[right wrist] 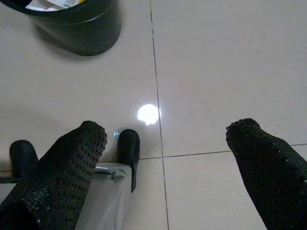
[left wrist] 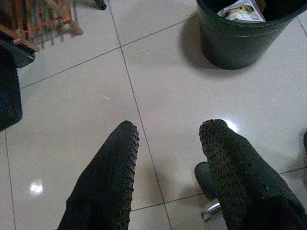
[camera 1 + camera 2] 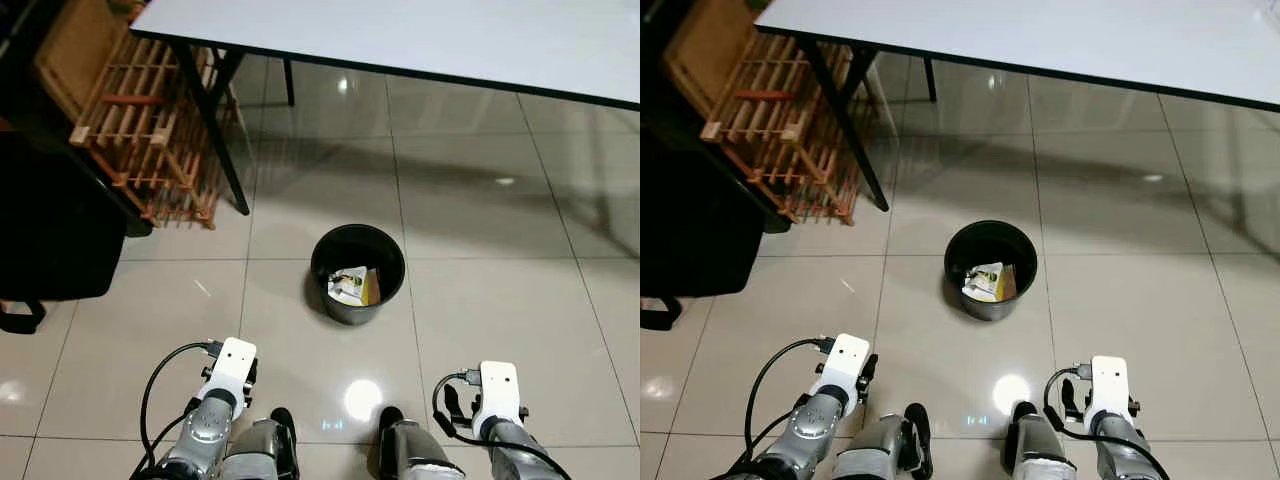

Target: Picking trash to rubbish bin

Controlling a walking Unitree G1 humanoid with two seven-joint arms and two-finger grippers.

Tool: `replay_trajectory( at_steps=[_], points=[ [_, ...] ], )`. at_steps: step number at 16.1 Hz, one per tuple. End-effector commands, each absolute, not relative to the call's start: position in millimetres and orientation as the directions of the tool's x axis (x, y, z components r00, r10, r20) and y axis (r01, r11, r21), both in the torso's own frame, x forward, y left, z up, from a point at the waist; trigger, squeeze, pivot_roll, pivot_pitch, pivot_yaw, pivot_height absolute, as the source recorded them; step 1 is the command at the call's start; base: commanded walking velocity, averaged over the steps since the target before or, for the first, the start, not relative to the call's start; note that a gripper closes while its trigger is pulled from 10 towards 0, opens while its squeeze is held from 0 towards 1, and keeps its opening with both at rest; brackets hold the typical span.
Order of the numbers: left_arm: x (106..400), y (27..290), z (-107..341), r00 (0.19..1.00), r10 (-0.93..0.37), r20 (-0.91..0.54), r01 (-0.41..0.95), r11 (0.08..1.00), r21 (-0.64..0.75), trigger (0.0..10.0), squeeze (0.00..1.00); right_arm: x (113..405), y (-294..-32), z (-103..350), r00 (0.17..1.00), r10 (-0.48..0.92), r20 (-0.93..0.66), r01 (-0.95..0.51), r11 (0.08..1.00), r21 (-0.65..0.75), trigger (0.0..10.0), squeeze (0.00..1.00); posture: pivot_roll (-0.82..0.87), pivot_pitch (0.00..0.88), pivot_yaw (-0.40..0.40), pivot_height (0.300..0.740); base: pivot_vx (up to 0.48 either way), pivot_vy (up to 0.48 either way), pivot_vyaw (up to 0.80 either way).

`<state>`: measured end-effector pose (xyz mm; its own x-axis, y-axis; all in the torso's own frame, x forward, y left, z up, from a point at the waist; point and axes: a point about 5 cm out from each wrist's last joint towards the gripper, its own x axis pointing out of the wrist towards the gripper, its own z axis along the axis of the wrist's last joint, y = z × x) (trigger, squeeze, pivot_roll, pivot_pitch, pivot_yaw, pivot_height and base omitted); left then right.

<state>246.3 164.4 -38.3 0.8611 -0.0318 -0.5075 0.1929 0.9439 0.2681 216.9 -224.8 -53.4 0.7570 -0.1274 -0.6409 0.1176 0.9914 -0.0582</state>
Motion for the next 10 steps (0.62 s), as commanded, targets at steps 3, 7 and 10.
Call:
replay_trajectory(
  at_steps=[3, 7, 10],
  points=[
    [235.1, 168.3, -46.7, 0.837, -0.016, -0.546, 0.199, 0.94, 0.277, 10.0, 0.0, 206.5, -222.9, -60.8, 0.729, -0.123, -0.673, 0.117, 0.992, -0.054, 10.0, 0.0, 0.03, 0.265, 0.06, 0.74, 0.0, 0.0, 0.0],
    [235.2, 167.3, -46.7, 0.838, -0.018, -0.546, 0.199, 0.941, 0.274, 10.0, 0.0, 206.1, -223.8, -60.8, 0.728, -0.124, -0.674, 0.119, 0.991, -0.054, 10.0, 0.0, 0.03, 0.267, 0.057, 0.74, 0.0, 0.0, 0.0],
    [234.9, 167.1, -46.9, 0.838, -0.017, -0.546, 0.2, 0.94, 0.277, 10.0, 0.0, 205.9, -224.2, -60.8, 0.729, -0.123, -0.674, 0.116, 0.992, -0.056, 10.0, 0.0, 0.03, 0.269, 0.056, 0.74, 0.0, 0.0, 0.0]
  ],
)
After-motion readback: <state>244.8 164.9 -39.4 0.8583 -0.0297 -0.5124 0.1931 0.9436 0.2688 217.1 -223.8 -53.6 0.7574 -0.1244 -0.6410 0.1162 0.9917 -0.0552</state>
